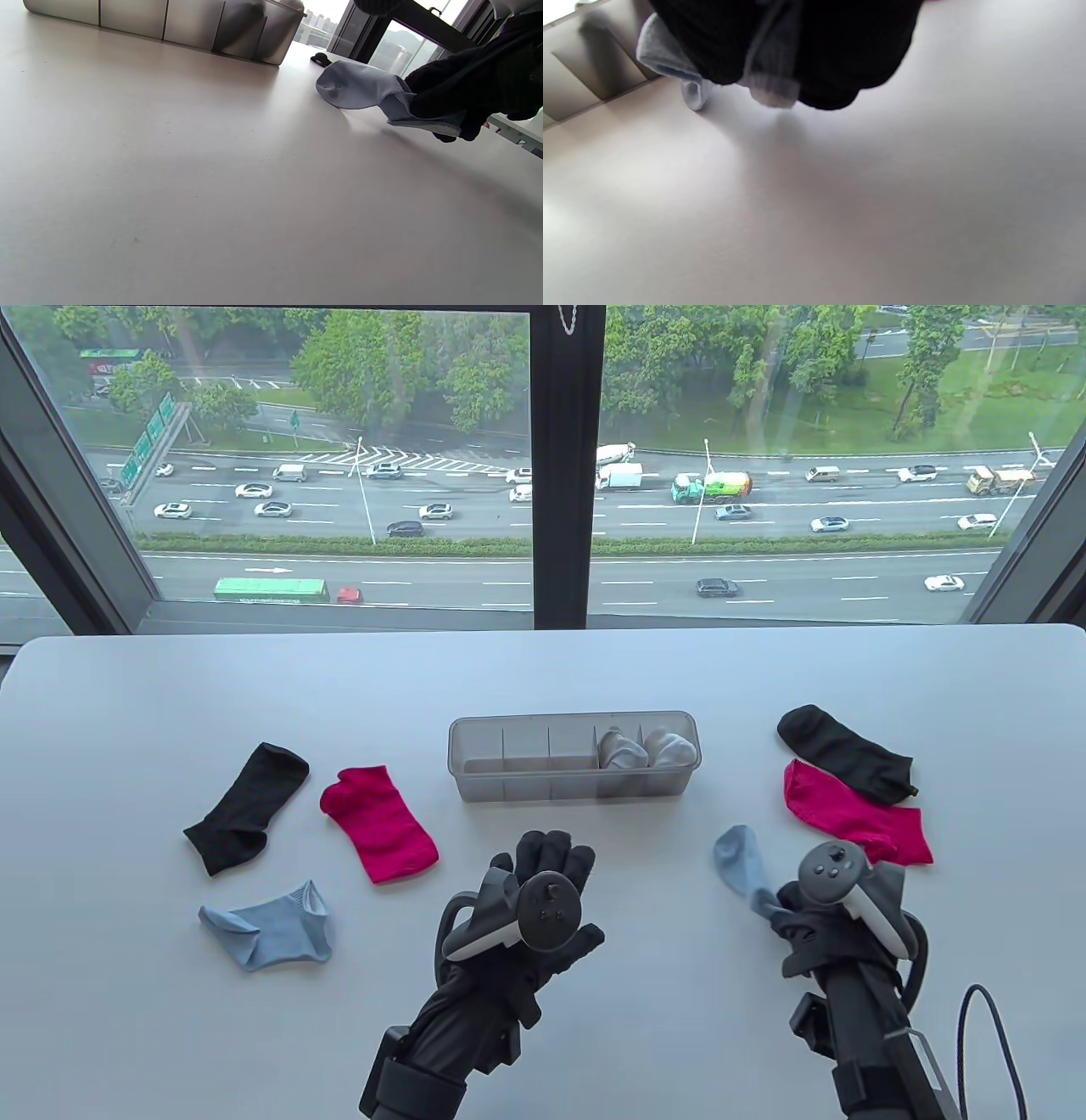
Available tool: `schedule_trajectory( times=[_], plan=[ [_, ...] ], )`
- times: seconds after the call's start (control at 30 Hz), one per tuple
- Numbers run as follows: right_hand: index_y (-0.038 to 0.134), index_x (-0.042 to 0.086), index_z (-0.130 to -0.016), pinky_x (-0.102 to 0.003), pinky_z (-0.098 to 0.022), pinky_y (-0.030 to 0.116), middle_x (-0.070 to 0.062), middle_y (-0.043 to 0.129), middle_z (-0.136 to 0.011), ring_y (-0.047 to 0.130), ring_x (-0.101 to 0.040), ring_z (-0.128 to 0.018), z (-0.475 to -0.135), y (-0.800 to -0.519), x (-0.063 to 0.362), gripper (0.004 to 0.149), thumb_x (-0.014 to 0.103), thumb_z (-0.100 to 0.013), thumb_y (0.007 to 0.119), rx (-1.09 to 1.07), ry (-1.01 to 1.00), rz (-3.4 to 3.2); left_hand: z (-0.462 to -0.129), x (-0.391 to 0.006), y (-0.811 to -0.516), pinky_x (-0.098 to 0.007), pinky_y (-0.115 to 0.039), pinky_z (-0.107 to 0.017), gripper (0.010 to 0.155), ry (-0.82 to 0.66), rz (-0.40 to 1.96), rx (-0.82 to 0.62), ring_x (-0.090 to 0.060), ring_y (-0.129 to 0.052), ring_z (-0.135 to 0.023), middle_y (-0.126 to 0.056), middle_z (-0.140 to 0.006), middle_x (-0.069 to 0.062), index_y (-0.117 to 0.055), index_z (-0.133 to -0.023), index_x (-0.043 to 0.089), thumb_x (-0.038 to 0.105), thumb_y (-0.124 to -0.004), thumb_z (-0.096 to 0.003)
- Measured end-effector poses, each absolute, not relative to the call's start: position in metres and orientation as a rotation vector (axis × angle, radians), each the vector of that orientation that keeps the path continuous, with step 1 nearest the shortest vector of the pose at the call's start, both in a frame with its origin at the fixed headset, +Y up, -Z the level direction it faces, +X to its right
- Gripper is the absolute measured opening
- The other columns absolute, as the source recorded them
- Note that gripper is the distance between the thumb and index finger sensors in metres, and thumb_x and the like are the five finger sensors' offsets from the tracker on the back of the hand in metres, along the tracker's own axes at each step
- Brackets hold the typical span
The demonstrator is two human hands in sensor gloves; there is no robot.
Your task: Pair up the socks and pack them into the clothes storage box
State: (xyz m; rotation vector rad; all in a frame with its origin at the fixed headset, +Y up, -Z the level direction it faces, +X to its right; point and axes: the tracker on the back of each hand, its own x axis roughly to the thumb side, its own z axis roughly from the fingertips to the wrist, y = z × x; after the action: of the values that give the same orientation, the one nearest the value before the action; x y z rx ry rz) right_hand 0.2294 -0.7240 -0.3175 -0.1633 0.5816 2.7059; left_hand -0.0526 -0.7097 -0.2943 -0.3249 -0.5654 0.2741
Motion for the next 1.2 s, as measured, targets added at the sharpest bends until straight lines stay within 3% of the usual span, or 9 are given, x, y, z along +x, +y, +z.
schedule_trajectory(
  times=[0.17,0.23,0.3,0.47,0.63,0.73,0.83,0.97,1.2],
  plan=[
    [0.072,0.021,-0.095,-0.030,-0.046,0.085,-0.011,0.082,-0.084,0.093,-0.020,-0.062,-0.315,-0.700,0.145,0.041,0.033,-0.057,0.078,0.313,0.586,2.542,-0.288,-0.038,-0.709,-0.068,-0.010,-0.077,0.093,-0.596,0.210,-0.261,-0.041,0.005,-0.110,0.005,-0.118,-0.011,0.012,-0.103,0.025,0.043,-0.068,-0.0584],
    [0.073,0.019,-0.096,-0.031,-0.046,0.085,-0.011,0.083,-0.083,0.093,-0.020,-0.062,-0.311,-0.699,0.126,0.041,0.035,-0.057,0.076,0.421,0.587,2.419,-0.288,-0.041,-0.709,-0.068,-0.035,-0.081,0.085,-0.527,0.204,-0.146,-0.037,-0.039,-0.117,-0.038,-0.122,-0.008,-0.003,-0.109,0.024,0.033,-0.071,-0.0593],
    [0.071,0.018,-0.098,-0.035,-0.051,0.084,-0.011,0.081,-0.087,0.091,-0.025,-0.069,-0.306,-0.699,0.123,0.043,0.037,-0.059,0.069,0.387,0.505,2.381,-0.290,-0.051,-0.709,-0.061,-0.063,-0.076,0.062,-0.458,0.215,-0.041,-0.030,-0.094,-0.079,-0.087,-0.089,-0.007,-0.044,-0.112,0.017,0.031,-0.071,-0.0585],
    [0.049,0.019,-0.112,-0.059,-0.073,0.061,-0.015,0.065,-0.110,0.062,-0.045,-0.101,-0.302,-0.707,0.134,0.071,0.051,-0.053,0.073,0.450,0.485,2.236,-0.297,-0.067,-0.706,-0.056,-0.078,-0.061,0.039,-0.380,0.385,-0.017,-0.023,-0.099,-0.044,-0.096,-0.058,-0.006,-0.073,-0.091,0.013,0.036,-0.065,-0.0603],
    [0.067,0.025,-0.098,-0.051,-0.072,0.068,-0.003,0.086,-0.089,0.083,-0.027,-0.089,-0.305,-0.707,0.147,0.042,0.037,-0.059,0.075,0.352,0.261,2.303,-0.301,-0.073,-0.707,-0.057,-0.080,-0.057,0.045,-0.378,0.618,-0.113,-0.026,-0.105,-0.034,-0.102,-0.045,-0.005,-0.086,-0.078,0.010,0.042,-0.060,-0.0605],
    [0.069,0.023,-0.097,-0.053,-0.072,0.067,-0.004,0.087,-0.085,0.085,-0.027,-0.085,-0.305,-0.706,0.156,0.041,0.035,-0.059,0.076,0.320,0.212,2.258,-0.305,-0.075,-0.712,-0.066,-0.067,-0.067,0.049,-0.360,0.697,-0.273,-0.041,-0.101,-0.065,-0.102,-0.072,-0.017,-0.080,-0.090,0.007,0.041,-0.059,-0.0617],
    [0.072,0.023,-0.096,-0.055,-0.073,0.065,-0.004,0.088,-0.082,0.086,-0.026,-0.083,-0.304,-0.701,0.152,0.040,0.035,-0.057,0.078,0.436,0.269,2.302,-0.302,-0.067,-0.713,-0.075,-0.042,-0.075,0.072,-0.454,0.616,-0.284,-0.054,-0.046,-0.110,-0.040,-0.122,-0.022,-0.028,-0.117,0.015,0.039,-0.066,-0.0600],
    [0.073,0.023,-0.094,-0.055,-0.073,0.064,-0.003,0.087,-0.079,0.086,-0.025,-0.080,-0.303,-0.697,0.149,0.040,0.038,-0.057,0.077,0.409,0.213,2.353,-0.295,-0.061,-0.701,-0.062,-0.069,-0.070,0.044,-0.412,0.597,-0.094,-0.037,-0.095,-0.082,-0.093,-0.089,-0.011,-0.072,-0.099,0.012,0.032,-0.067,-0.0603],
    [0.068,0.021,-0.100,-0.058,-0.072,0.063,-0.009,0.083,-0.094,0.081,-0.037,-0.090,-0.301,-0.700,0.171,0.045,0.043,-0.061,0.064,0.266,0.019,2.465,-0.298,-0.071,-0.705,-0.061,-0.073,-0.066,0.042,-0.361,0.607,-0.080,-0.038,-0.101,-0.071,-0.100,-0.077,-0.012,-0.081,-0.090,0.010,0.034,-0.062,-0.0618]
  ],
)
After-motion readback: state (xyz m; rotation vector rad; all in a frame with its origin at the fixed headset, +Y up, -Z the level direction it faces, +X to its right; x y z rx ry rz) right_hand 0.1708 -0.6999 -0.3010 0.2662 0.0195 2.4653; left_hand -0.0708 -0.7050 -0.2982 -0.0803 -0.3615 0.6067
